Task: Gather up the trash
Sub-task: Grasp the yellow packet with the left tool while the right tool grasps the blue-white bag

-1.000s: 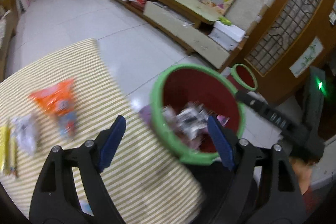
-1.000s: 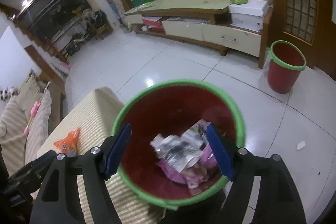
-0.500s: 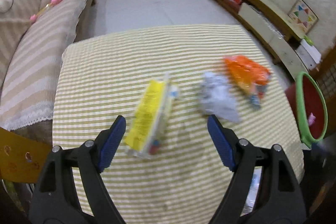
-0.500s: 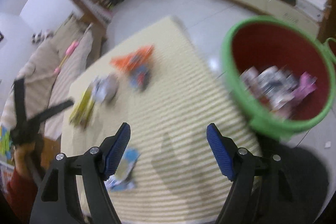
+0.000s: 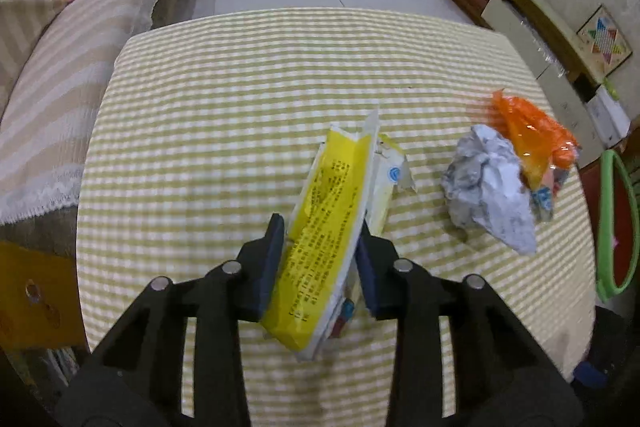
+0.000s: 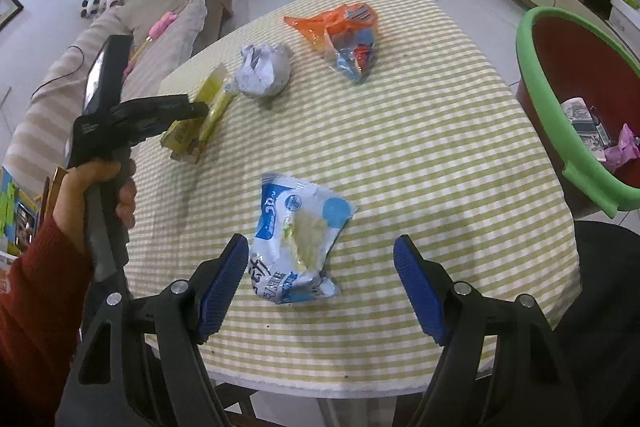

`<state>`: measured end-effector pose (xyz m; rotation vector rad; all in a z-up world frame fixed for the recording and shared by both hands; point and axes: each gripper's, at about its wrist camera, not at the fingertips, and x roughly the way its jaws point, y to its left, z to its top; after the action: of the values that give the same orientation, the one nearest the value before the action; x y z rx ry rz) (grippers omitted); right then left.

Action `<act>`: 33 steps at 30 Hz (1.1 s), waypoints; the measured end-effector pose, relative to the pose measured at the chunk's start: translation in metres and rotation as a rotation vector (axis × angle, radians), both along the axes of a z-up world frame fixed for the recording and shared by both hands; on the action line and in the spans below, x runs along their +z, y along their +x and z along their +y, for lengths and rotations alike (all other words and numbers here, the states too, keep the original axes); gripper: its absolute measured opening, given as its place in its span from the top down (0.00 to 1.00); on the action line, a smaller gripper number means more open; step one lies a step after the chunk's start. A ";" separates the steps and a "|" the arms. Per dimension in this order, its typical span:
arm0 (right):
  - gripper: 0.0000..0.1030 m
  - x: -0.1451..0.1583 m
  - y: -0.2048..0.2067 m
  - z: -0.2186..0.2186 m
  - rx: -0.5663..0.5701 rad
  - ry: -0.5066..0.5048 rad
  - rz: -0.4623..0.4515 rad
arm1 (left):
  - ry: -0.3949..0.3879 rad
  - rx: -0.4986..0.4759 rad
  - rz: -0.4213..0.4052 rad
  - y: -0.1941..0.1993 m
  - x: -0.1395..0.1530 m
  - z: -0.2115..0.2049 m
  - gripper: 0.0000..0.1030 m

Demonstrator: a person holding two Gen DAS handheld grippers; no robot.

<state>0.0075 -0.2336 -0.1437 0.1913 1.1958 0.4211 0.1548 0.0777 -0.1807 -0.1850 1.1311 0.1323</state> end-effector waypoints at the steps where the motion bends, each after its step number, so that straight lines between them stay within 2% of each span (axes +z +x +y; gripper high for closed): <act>1: 0.29 -0.001 0.000 0.003 0.005 -0.005 0.004 | -0.007 0.008 -0.024 -0.010 0.007 0.002 0.69; 6: 0.28 -0.013 0.003 0.020 0.026 -0.017 0.040 | -0.024 0.019 -0.138 -0.064 0.046 -0.004 0.69; 14: 0.27 -0.029 0.002 0.055 0.100 -0.065 0.048 | -0.037 0.034 -0.261 -0.115 0.102 -0.023 0.68; 19: 0.27 -0.034 -0.002 0.054 0.099 -0.082 0.043 | -0.047 0.020 -0.291 -0.124 0.119 -0.034 0.67; 26: 0.28 -0.033 -0.001 0.048 0.101 -0.071 0.034 | -0.055 0.013 -0.292 -0.123 0.119 -0.042 0.67; 29: 0.40 -0.036 -0.003 0.047 0.115 -0.057 0.051 | -0.059 0.012 -0.285 -0.122 0.117 -0.043 0.67; 31: 0.58 -0.039 -0.003 0.049 0.125 -0.044 0.068 | -0.059 0.010 -0.279 -0.121 0.116 -0.045 0.67; 33: 0.64 -0.040 -0.005 0.051 0.137 -0.040 0.066 | -0.060 0.011 -0.273 -0.121 0.114 -0.045 0.67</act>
<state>0.0027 -0.1829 -0.1836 0.0893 1.2855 0.5128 0.0342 0.0324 -0.0668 -0.2548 0.8629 0.0799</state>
